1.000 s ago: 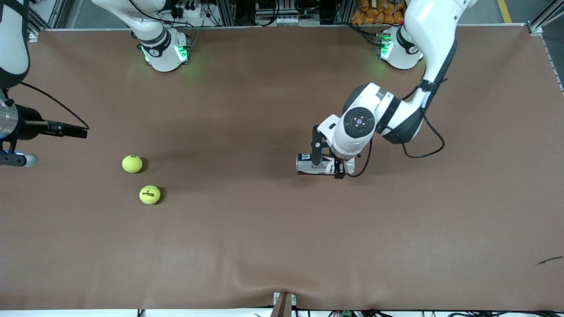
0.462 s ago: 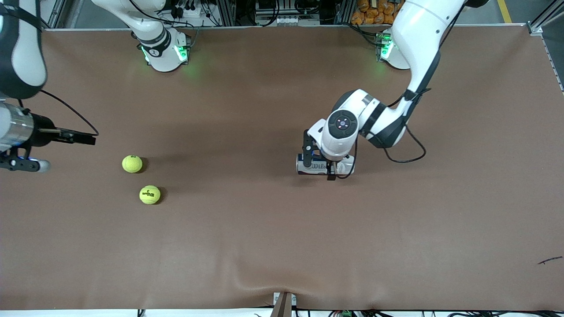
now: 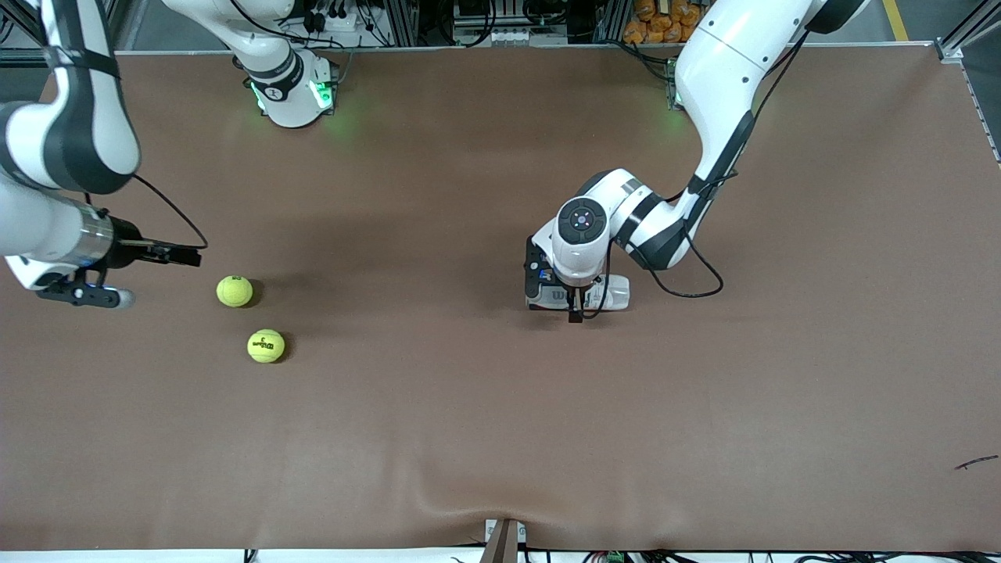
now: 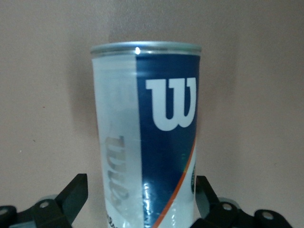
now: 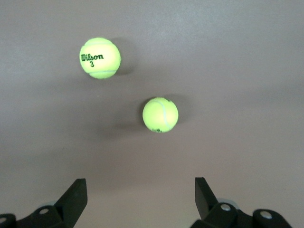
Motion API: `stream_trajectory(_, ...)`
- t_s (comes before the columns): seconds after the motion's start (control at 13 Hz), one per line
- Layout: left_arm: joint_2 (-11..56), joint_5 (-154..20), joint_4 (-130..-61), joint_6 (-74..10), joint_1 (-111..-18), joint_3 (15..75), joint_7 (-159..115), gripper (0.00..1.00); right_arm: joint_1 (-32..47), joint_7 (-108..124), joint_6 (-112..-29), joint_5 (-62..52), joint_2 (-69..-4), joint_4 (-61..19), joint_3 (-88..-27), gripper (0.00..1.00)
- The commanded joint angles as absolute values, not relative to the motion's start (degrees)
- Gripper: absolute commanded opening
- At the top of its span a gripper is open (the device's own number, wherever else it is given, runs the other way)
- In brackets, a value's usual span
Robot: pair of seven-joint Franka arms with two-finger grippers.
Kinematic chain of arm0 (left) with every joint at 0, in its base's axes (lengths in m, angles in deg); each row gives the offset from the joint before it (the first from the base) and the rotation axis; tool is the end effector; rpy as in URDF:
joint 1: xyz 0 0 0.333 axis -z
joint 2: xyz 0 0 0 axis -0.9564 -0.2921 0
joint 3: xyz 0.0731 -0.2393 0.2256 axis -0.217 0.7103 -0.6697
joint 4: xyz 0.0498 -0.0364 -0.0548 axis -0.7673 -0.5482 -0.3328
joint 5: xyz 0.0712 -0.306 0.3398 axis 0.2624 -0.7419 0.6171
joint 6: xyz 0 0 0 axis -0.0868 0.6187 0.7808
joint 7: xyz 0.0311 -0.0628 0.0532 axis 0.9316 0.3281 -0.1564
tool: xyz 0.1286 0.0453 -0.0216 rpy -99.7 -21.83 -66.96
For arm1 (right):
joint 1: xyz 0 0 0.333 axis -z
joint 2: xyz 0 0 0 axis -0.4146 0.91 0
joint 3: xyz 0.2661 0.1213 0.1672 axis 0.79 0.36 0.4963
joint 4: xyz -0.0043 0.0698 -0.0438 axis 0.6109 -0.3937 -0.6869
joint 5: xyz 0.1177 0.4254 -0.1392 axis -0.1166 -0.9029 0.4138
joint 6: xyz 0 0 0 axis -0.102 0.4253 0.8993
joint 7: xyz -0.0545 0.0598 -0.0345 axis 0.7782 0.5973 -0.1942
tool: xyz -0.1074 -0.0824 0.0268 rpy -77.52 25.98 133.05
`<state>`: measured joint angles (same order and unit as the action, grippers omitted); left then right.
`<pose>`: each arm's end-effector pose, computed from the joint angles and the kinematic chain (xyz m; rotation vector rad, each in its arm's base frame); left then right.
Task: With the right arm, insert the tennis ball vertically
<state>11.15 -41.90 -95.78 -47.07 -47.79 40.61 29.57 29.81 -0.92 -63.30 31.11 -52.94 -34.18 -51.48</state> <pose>0.5677 -0.4393 0.1427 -2.1255 2.2418 0.1059 0.6199 -0.0471 0.3536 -3.0994 0.2378 0.3054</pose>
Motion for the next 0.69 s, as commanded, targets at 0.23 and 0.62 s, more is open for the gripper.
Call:
stream_trajectory(0.23,9.6,-40.3,-96.1,-49.2,-47.4,40.5,27.9,1.0,30.8,-1.6,-83.6,32.0,-53.9,-50.3,-51.2,1.0)
stream_trajectory(0.62,9.6,-39.4,-96.2,-49.6,-47.1,40.5,28.0,0.82,32.6,-1.5,-91.0,33.3,-47.9,-50.5,-51.2,1.0)
